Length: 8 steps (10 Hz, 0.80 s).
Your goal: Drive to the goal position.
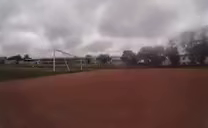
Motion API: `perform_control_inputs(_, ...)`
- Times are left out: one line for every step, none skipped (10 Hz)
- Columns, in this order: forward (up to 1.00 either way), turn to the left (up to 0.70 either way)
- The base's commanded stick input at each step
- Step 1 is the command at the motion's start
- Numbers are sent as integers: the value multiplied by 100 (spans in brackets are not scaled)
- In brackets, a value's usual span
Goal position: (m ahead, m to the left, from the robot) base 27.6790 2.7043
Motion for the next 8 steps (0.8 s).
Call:
perform_control_inputs(70,0)
perform_control_inputs(70,0)
perform_control_inputs(70,0)
perform_control_inputs(70,0)
perform_control_inputs(70,0)
perform_control_inputs(70,0)
perform_control_inputs(70,0)
perform_control_inputs(70,0)
